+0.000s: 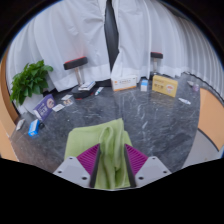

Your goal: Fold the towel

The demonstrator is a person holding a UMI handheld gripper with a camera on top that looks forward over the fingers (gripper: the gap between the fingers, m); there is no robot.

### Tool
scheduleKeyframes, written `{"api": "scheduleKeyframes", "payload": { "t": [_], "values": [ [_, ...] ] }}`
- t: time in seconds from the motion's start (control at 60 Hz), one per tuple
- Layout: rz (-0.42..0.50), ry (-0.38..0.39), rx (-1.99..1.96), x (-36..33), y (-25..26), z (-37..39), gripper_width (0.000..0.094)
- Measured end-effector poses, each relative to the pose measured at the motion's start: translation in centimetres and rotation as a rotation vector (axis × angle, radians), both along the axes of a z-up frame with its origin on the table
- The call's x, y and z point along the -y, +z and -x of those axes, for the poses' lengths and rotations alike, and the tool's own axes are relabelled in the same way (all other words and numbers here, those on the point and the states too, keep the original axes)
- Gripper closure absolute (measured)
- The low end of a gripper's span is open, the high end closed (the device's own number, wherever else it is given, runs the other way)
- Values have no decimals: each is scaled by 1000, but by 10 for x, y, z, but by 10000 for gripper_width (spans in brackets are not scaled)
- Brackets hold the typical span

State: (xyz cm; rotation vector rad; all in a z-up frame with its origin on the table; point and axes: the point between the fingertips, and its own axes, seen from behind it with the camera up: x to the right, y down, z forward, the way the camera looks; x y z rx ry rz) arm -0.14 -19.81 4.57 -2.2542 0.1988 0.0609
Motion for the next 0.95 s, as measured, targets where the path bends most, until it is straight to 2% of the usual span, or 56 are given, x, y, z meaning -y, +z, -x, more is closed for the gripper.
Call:
{"api": "scheduleKeyframes", "payload": {
  "t": [0.083,0.133,0.5,0.7,0.95],
  "values": [
    [-13,-49,92,14,16,-35,166],
    [-29,-67,136,24,32,-46,82],
    [-87,-51,209,143,155,9,88],
    [-105,-79,221,201,177,42,88],
    [-98,-95,232,237,180,59,86]
  ]
}}
